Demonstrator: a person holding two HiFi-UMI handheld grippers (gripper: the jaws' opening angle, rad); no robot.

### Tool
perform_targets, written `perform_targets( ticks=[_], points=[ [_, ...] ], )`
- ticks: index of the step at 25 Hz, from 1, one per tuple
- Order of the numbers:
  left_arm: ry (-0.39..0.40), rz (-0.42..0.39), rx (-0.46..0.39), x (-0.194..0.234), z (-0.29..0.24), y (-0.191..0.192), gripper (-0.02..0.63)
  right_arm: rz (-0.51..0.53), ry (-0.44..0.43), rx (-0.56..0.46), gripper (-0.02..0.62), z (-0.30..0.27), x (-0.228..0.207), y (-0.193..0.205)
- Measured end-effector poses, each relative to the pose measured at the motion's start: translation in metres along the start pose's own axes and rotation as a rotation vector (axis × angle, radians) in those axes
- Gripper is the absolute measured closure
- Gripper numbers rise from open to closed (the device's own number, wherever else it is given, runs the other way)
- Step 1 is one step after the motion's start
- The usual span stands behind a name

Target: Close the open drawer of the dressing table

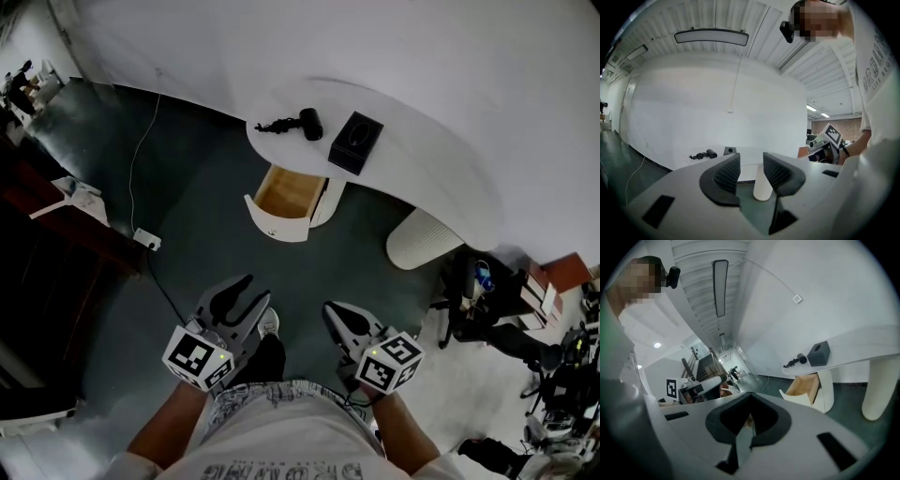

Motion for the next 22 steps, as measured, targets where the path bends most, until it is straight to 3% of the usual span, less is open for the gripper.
perform_targets(
  ticks=[13,22],
  points=[
    [0.063,-0.002,0.028,0.124,-0.053,-0.026,0.437,-0.024,0.063,0.02,0.586,-0.101,-0.028,-0.067],
    [0.092,0.026,0.05,0.175,-0.077,-0.023,0.437,-0.048,0.082,0.019,0.586,-0.144,-0.04,-0.093]
  ],
)
Point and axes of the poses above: the fingertips, and each gripper's own axes: z backward along the fingers, x to its left, y out of its underside, the point moved 5 cm from there along z, backward along the fingers, and after that the axes turned 7 degrees about x, right-handed, at the moved point
